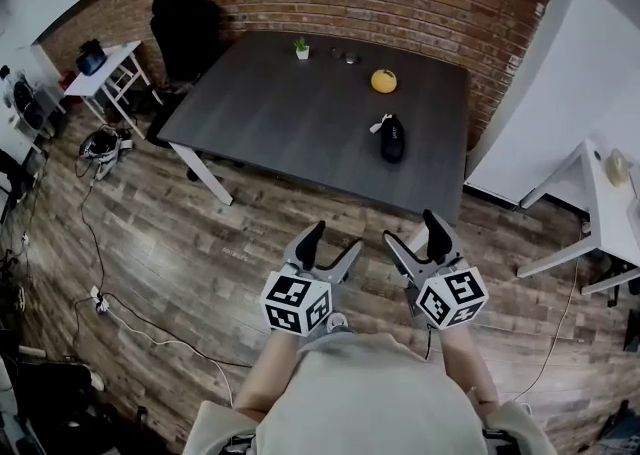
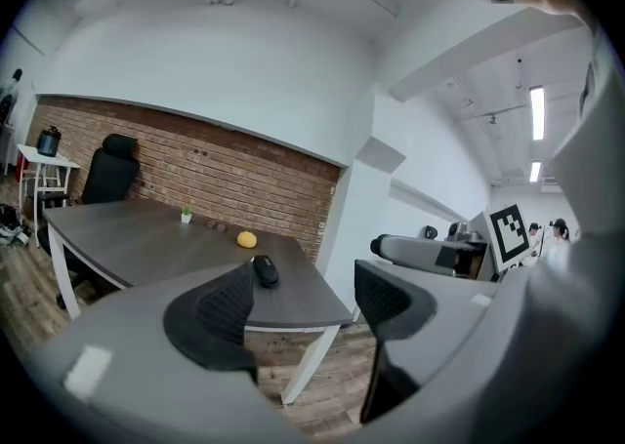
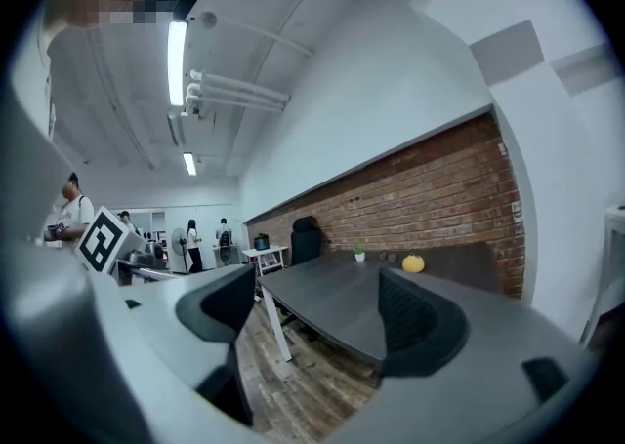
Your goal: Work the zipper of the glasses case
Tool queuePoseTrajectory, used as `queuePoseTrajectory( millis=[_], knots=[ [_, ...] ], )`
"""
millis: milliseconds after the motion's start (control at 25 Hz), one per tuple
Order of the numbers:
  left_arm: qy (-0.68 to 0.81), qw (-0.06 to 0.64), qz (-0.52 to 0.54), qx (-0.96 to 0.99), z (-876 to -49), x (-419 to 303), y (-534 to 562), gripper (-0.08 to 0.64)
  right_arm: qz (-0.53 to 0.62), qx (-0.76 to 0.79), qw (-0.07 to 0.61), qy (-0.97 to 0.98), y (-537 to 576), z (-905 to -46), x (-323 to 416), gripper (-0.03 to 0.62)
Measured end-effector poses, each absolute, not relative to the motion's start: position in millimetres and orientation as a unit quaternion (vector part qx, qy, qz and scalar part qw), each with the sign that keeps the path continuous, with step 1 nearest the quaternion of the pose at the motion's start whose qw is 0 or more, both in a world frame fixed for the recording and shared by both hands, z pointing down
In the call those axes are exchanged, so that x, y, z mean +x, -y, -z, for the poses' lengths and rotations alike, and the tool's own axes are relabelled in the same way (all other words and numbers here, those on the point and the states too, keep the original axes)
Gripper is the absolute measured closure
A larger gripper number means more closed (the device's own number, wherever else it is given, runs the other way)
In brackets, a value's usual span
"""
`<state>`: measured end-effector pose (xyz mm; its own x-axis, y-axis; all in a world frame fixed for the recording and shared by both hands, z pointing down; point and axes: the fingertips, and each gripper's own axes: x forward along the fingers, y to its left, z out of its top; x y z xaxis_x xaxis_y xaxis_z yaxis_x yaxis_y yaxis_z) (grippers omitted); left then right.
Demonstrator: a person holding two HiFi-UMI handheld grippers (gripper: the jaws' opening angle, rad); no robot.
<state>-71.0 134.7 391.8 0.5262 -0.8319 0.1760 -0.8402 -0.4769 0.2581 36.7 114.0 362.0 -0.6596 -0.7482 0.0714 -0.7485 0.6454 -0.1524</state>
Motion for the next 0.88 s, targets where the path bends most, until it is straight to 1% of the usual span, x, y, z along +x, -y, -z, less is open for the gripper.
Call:
queuePoseTrajectory(
  millis=[280, 480, 880],
  knots=[
    [0.475, 0.173, -0.003, 0.863, -395.4, -110.8, -64.7, 0.25, -0.097, 0.432, -0.005, 0.897, -48.0, -364.5, 9.0, 0.221],
    [0.479, 0.193, 0.0, 0.856, -407.0, -129.6, -34.2, 0.25, -0.113, 0.45, 0.008, 0.886, -15.2, -380.8, 6.6, 0.221],
    [0.469, 0.237, -0.013, 0.851, -441.9, -126.8, 19.3, 0.25, -0.165, 0.478, 0.06, 0.861, 70.8, -443.3, 31.3, 0.221]
  ],
)
